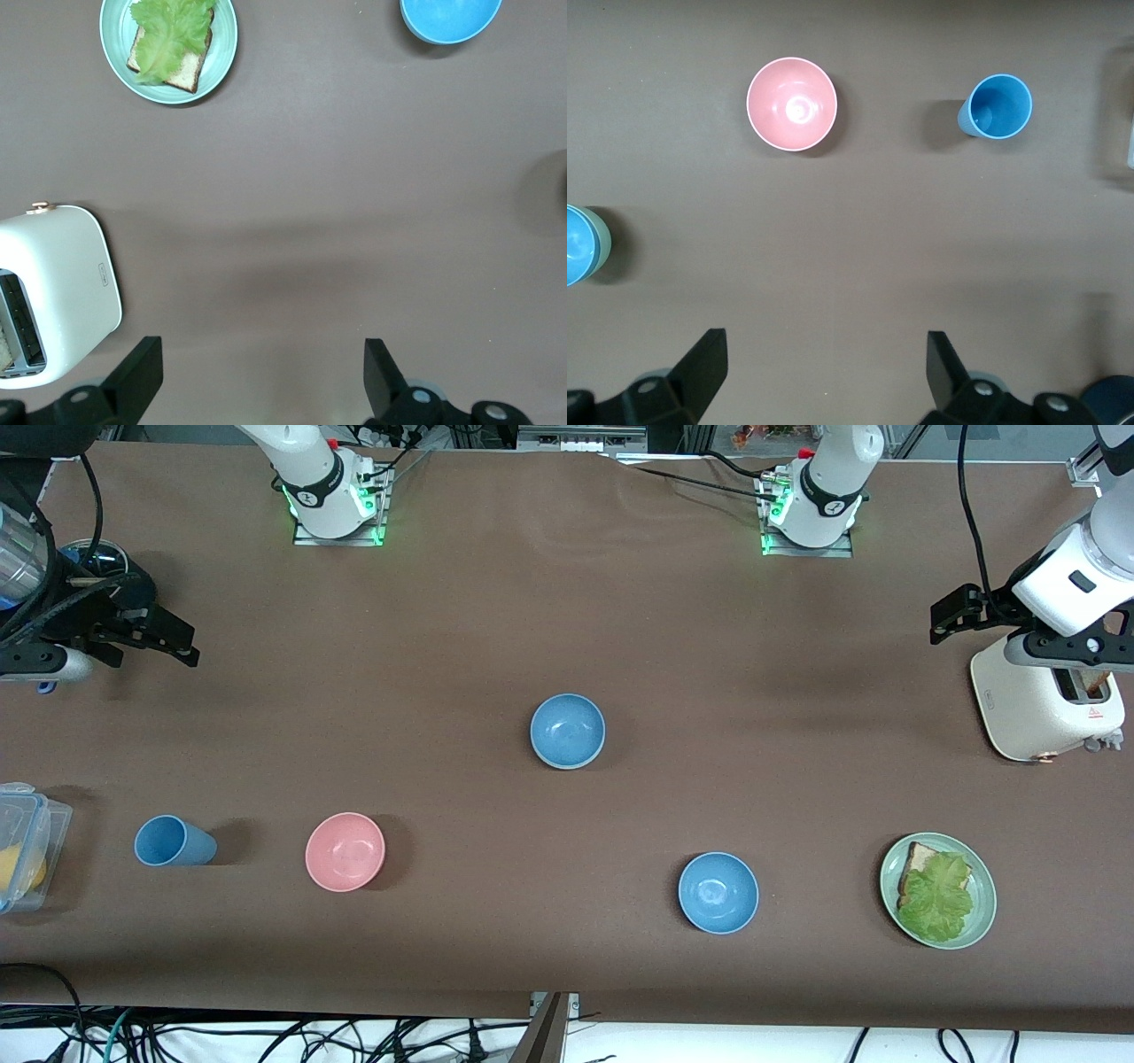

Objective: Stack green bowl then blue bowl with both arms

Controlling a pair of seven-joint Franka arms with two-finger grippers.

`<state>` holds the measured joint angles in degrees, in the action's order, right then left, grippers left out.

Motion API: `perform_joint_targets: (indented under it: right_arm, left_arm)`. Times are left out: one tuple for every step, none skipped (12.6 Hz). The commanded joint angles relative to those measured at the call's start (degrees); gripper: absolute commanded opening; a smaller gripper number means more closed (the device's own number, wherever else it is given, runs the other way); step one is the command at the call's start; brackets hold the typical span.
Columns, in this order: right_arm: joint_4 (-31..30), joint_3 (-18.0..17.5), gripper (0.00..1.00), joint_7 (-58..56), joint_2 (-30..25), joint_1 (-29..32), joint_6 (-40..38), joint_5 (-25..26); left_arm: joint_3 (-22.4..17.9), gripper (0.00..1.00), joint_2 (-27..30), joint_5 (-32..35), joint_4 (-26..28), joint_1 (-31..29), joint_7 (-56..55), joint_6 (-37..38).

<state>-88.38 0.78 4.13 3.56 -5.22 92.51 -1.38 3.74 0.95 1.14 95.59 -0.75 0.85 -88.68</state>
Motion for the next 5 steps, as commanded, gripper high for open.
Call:
perform_joint_targets:
  right_arm:
    - [1.2, -0.2, 0.99, 0.3, 0.5, 0.5, -0.8, 0.8]
    - [1.2, -0.2, 0.99, 0.3, 0.5, 0.5, -0.9, 0.8]
    - [1.2, -0.2, 0.99, 0.3, 0.5, 0.5, -0.9, 0.8]
    - [1.2, -0.1, 0.99, 0.3, 0.5, 0.5, -0.9, 0.8]
    - [1.1, 0.0, 0.99, 0.3, 0.5, 0.6, -0.9, 0.8]
  left_arm:
    - [-0.5, 1.0, -2.7, -0.4, -4.1, 0.7, 0.5, 2.9]
    - [-0.5, 1.0, -2.9, -0.4, -4.4, 0.7, 0.4, 2.9]
    - [-0.4, 1.0, -3.1, -0.4, -4.5, 0.7, 0.4, 2.9]
    - [-0.4, 1.0, -3.1, -0.5, -4.5, 0.7, 0.5, 3.0]
    - [-0.5, 1.0, -3.1, -0.6, -4.5, 0.6, 0.6, 3.1]
